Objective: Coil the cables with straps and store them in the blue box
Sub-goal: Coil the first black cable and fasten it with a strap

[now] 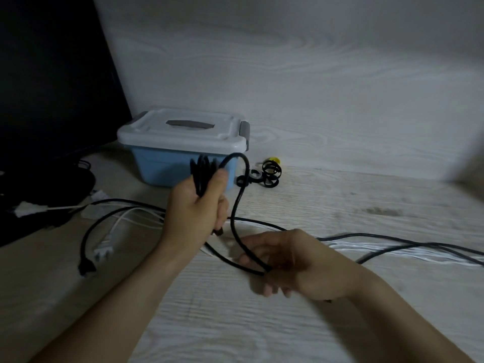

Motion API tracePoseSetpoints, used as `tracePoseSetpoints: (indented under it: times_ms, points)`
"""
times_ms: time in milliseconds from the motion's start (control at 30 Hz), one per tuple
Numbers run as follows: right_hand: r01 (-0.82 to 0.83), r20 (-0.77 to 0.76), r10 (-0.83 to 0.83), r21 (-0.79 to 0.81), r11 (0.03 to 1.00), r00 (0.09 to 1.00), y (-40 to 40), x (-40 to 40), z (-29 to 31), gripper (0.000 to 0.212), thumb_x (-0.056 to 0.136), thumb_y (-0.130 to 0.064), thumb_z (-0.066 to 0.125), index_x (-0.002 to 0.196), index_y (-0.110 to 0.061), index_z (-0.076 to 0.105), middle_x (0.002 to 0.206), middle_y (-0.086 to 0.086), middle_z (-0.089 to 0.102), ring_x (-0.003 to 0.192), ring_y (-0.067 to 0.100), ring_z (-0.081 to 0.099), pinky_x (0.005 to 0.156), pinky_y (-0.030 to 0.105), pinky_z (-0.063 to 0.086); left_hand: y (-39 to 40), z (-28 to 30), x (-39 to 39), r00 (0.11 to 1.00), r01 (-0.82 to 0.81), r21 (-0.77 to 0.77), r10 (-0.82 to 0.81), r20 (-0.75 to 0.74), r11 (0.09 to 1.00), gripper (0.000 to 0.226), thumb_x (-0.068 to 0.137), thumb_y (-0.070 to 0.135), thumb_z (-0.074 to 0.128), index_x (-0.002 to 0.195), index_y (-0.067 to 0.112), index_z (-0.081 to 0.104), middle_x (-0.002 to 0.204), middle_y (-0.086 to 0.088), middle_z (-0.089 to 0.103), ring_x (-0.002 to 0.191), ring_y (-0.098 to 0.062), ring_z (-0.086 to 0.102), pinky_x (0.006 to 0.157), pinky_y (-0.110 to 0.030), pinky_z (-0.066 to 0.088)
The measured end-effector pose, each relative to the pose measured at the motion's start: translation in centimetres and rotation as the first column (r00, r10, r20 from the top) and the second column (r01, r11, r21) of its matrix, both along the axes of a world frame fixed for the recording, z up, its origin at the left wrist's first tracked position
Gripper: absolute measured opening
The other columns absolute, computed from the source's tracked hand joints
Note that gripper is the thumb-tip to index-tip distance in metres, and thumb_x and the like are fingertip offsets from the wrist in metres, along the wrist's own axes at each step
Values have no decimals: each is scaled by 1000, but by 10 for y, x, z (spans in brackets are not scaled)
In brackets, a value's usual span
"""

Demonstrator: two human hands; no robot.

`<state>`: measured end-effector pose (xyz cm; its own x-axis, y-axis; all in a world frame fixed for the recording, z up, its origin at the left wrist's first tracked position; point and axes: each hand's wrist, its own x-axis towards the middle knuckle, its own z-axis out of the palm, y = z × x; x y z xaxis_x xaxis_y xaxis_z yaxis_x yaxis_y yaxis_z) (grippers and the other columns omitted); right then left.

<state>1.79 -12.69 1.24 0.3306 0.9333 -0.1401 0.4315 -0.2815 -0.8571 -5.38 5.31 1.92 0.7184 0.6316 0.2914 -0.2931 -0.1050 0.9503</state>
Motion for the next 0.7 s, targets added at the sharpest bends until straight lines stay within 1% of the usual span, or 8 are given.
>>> tracePoseSetpoints:
  times_ms: [67, 167, 267, 333, 433, 567, 633, 700]
  points:
    - [-17, 29, 19, -50, 999, 999, -4, 4, 6, 60, 79, 7, 61, 131, -23, 60, 114, -1, 73, 68, 30, 70, 52, 42, 52, 3, 3, -1, 999, 28, -81, -30, -19, 996, 37, 100, 27, 50, 69, 7, 48, 44, -11, 46, 38, -23, 41, 43, -26, 37]
    - [-76, 14, 78, -116, 990, 997, -8, 1, 15, 50, 83, 5, 64, 127, -18, 65, 111, -9, 73, 51, 18, 62, 51, 30, 50, 0, 3, -2, 990, 132, -113, -136, -28, 985, 35, 99, 29, 50, 72, 8, 50, 44, -6, 45, 37, -20, 40, 43, -26, 38]
    - [-148, -30, 146, -64, 987, 989, -5, -8, 16, 52, 86, 4, 69, 133, -16, 61, 109, -9, 74, 52, 13, 58, 50, 23, 49, -7, -3, -2, 968, 250, -30, -251, -25, 968, 37, 95, 38, 49, 78, 5, 48, 47, -2, 39, 40, -16, 35, 44, -23, 34]
    - [-139, -54, 142, 52, 989, 988, -4, -10, 15, 46, 89, 6, 66, 132, -11, 62, 108, -5, 75, 61, 10, 63, 56, 21, 51, -11, -6, -3, 930, 363, -7, -362, -63, 932, 44, 96, 46, 48, 89, 3, 53, 52, -2, 43, 44, -15, 39, 47, -22, 37]
    - [-22, -71, 43, 270, 963, 997, -4, -6, 9, 33, 92, 4, 62, 123, -7, 68, 103, 5, 76, 63, 13, 68, 68, 28, 57, -14, -8, -5, 847, 490, -133, -507, -162, 862, 52, 84, 47, 53, 104, -1, 60, 73, -10, 57, 64, -19, 54, 58, -22, 45]
    - [109, 171, -231, 527, 843, 958, 3, -7, -1, 19, 85, -10, 75, 103, -18, 78, 89, -6, 78, 71, 13, 74, 71, 32, 60, -10, -8, -8, 793, 543, -171, -569, -219, 822, 63, 73, 50, 70, 106, -2, 60, 94, -15, 60, 88, -27, 56, 78, -32, 46]
    - [91, 245, -312, 636, 767, 918, 7, -11, -2, 16, 79, -15, 82, 94, -14, 79, 85, -8, 77, 75, 10, 74, 69, 35, 61, -4, -6, -10, 769, 583, -121, -594, -238, 803, 64, 69, 55, 69, 101, 0, 61, 91, -15, 60, 87, -26, 57, 79, -38, 43]
    - [93, 303, -430, 718, 689, 850, 7, -9, -1, 17, 73, -23, 87, 81, -13, 77, 76, -11, 75, 69, 5, 71, 63, 26, 57, -2, -3, -13, 713, 669, -6, -643, -281, 744, 61, 78, 51, 65, 91, -7, 54, 75, -18, 56, 72, -26, 54, 70, -36, 41]
